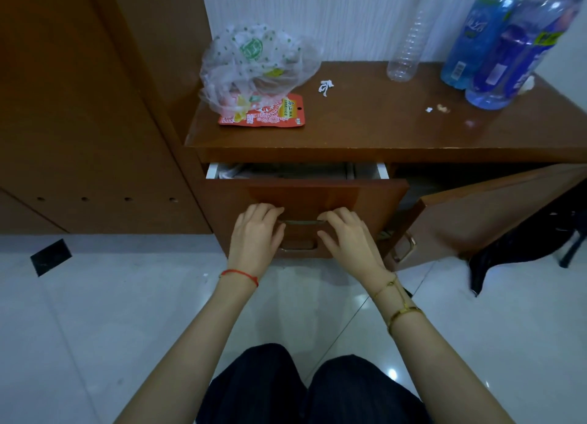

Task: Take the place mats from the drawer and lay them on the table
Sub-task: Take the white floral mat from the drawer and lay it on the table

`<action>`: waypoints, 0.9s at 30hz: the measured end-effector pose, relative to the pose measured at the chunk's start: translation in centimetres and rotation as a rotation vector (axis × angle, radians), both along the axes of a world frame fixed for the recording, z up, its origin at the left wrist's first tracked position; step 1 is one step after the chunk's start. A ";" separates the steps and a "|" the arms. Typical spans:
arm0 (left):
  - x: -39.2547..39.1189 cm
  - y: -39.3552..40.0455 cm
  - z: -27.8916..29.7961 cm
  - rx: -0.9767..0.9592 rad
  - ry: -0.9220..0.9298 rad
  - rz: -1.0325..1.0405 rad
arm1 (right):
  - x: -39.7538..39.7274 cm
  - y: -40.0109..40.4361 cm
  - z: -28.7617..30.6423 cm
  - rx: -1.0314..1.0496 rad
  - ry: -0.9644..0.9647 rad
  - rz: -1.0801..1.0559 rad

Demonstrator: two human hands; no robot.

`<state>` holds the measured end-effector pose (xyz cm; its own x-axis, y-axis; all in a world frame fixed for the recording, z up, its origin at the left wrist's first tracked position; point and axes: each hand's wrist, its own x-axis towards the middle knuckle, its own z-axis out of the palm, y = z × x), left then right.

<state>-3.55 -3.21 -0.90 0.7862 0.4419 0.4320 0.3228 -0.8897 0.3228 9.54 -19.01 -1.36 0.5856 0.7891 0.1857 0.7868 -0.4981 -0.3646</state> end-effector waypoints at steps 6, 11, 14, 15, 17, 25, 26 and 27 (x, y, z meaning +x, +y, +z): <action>-4.1 -2.9 1.6 0.002 -0.139 0.003 | -4.1 -4.1 -0.9 0.064 0.026 0.023; -8.0 -5.4 2.7 -0.001 -0.195 0.058 | -7.3 -7.2 -0.3 0.101 -0.029 0.032; -9.4 -5.7 3.7 0.009 -0.196 0.105 | -7.7 -8.7 1.8 0.276 -0.189 -0.093; -9.7 -5.6 3.9 0.017 -0.180 0.114 | -7.6 -9.0 2.7 0.317 -0.240 -0.147; -10.0 -5.0 4.1 0.031 -0.147 0.113 | -7.0 -9.2 4.0 0.324 -0.302 -0.207; -9.8 -3.2 4.7 -0.083 -0.102 0.034 | -5.6 -8.8 4.9 0.250 -0.164 -0.173; -9.8 -3.0 4.8 -0.100 -0.090 0.027 | -5.7 -8.8 5.0 0.253 -0.160 -0.177; -9.9 -2.8 4.9 -0.109 -0.078 0.020 | -5.8 -8.8 5.1 0.255 -0.157 -0.181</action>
